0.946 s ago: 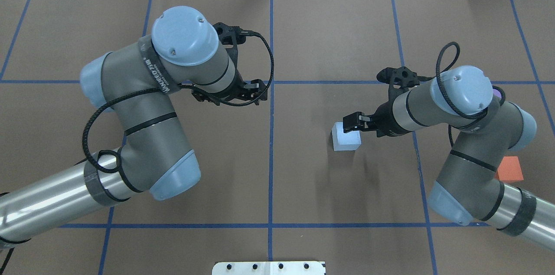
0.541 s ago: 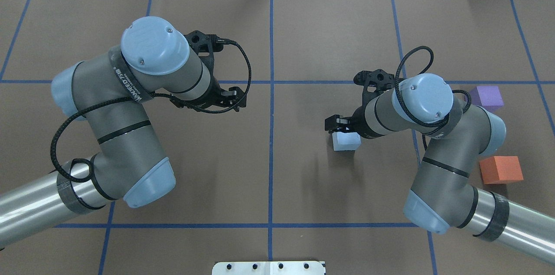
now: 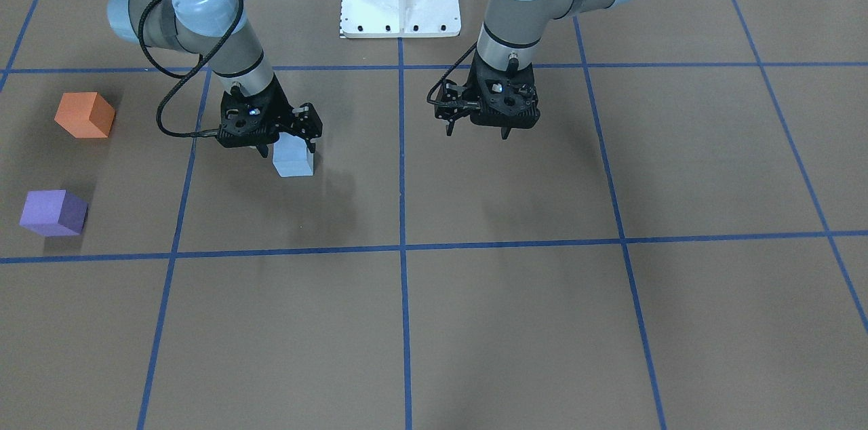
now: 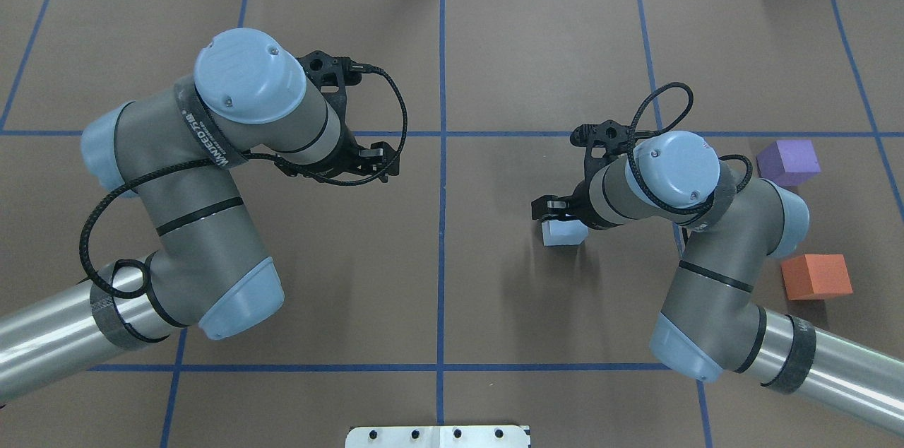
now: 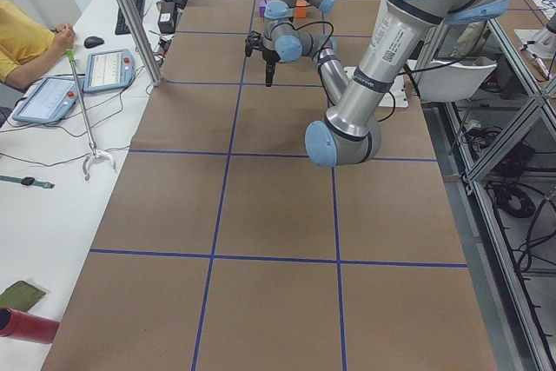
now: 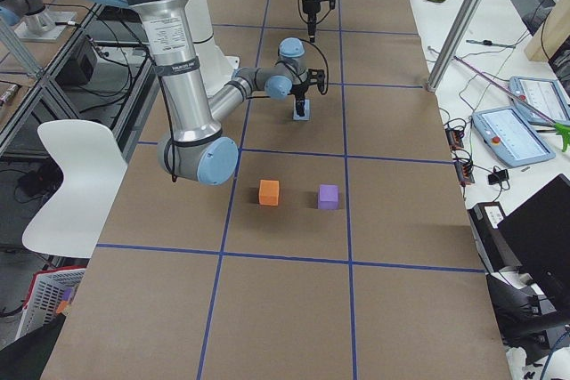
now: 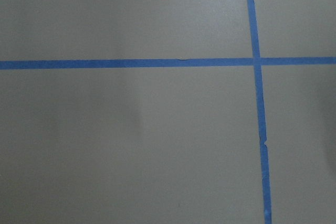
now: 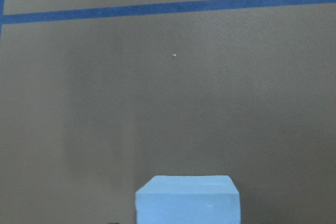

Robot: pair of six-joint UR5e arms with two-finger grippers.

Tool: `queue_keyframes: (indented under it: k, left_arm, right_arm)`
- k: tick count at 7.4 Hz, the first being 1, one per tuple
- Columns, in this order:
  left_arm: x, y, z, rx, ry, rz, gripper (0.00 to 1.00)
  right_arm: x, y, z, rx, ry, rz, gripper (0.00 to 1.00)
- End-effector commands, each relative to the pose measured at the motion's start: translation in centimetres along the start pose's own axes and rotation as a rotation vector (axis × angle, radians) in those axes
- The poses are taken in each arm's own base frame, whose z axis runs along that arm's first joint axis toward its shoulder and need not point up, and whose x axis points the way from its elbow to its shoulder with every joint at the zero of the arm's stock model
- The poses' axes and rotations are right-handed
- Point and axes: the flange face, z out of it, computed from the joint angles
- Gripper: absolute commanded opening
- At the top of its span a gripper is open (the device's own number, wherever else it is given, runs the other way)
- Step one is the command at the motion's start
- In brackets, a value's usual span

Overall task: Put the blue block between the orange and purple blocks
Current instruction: 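Grasp the light blue cube with the right gripper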

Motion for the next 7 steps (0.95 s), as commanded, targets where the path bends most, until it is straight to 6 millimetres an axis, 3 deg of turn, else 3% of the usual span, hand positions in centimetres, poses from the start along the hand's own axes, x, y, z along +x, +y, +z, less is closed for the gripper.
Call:
queue_keyframes:
  k: [1, 3, 4, 5, 6, 7]
  left_arm:
    - [0.0, 0.0, 0.1, 0.0, -0.001, -0.001, 1.0]
    - [0.0, 0.0, 0.1, 0.0, -0.001, -0.001, 1.0]
    - [-0.1, 0.0, 0.1, 0.001, -0.003, -0.001, 1.0]
    - [-0.1, 0.0, 0.1, 0.001, -0.003, -0.001, 1.0]
    - [-0.1, 0.0, 0.1, 0.001, -0.003, -0.001, 1.0]
    - [-0.1, 0.0, 0.1, 0.001, -0.003, -0.011, 1.0]
  right_arm:
    - [-0.2, 0.3, 0.9, -0.009, 0.009, -0.013, 0.91]
    - [-1.2, -0.1, 2.0, -0.015, 0.014, -0.014, 0.88]
    - [-1.2, 0.1, 2.1, -0.016, 0.012, -0.017, 0.77]
    - [-1.2, -0.2, 1.3, -0.013, -0.002, -0.016, 0.17]
    - [-0.7, -0.6, 0.2, -0.003, -0.012, -0.01, 0.0]
    - [1.7, -0.4, -2.0, 0.002, -0.019, -0.001, 0.0]
